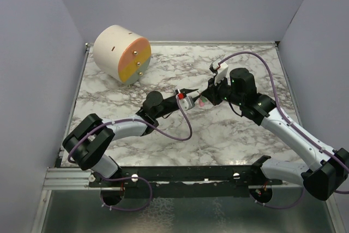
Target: Put the keys on the keyring
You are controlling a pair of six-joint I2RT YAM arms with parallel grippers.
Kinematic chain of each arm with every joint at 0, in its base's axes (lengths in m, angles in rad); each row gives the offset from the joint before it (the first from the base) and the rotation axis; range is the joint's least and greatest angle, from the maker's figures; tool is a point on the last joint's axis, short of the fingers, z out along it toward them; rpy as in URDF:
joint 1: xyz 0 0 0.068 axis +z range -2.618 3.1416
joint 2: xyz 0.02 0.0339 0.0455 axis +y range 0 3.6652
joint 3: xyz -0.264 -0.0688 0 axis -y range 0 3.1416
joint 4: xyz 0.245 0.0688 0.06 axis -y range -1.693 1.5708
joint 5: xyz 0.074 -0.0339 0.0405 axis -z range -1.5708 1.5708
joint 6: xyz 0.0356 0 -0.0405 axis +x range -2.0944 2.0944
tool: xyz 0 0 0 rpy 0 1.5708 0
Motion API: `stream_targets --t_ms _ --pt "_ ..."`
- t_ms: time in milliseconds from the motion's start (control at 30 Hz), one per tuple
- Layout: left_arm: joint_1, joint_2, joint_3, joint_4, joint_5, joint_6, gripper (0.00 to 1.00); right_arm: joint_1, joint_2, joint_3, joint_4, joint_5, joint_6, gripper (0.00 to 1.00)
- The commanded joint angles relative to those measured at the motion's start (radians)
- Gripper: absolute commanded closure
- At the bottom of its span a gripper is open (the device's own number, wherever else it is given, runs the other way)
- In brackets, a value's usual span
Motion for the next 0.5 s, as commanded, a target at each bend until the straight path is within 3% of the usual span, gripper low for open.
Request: stream_targets --t_ms 0,200,367,467 --pt "-0.009 0.012 0.029 -0.011 -0.016 0.024 0.71 0.003 -0.004 0.023 0.002 -0.025 -0.013 0.99" --pt "-0.013 0.01 0.031 -0.018 -0.021 0.029 0.84 0.004 -0.008 0.023 0.002 -0.021 -0.013 0.99" --pt "-0.013 0.003 0.027 -0.022 -0.022 0.03 1.0 0.004 -0.008 0.023 0.0 -0.007 -0.009 0.99" --pt "-0.013 -0.005 0.022 -0.022 -0.032 0.023 1.0 0.004 -0.009 0.023 -0.003 0.006 -0.005 0.99"
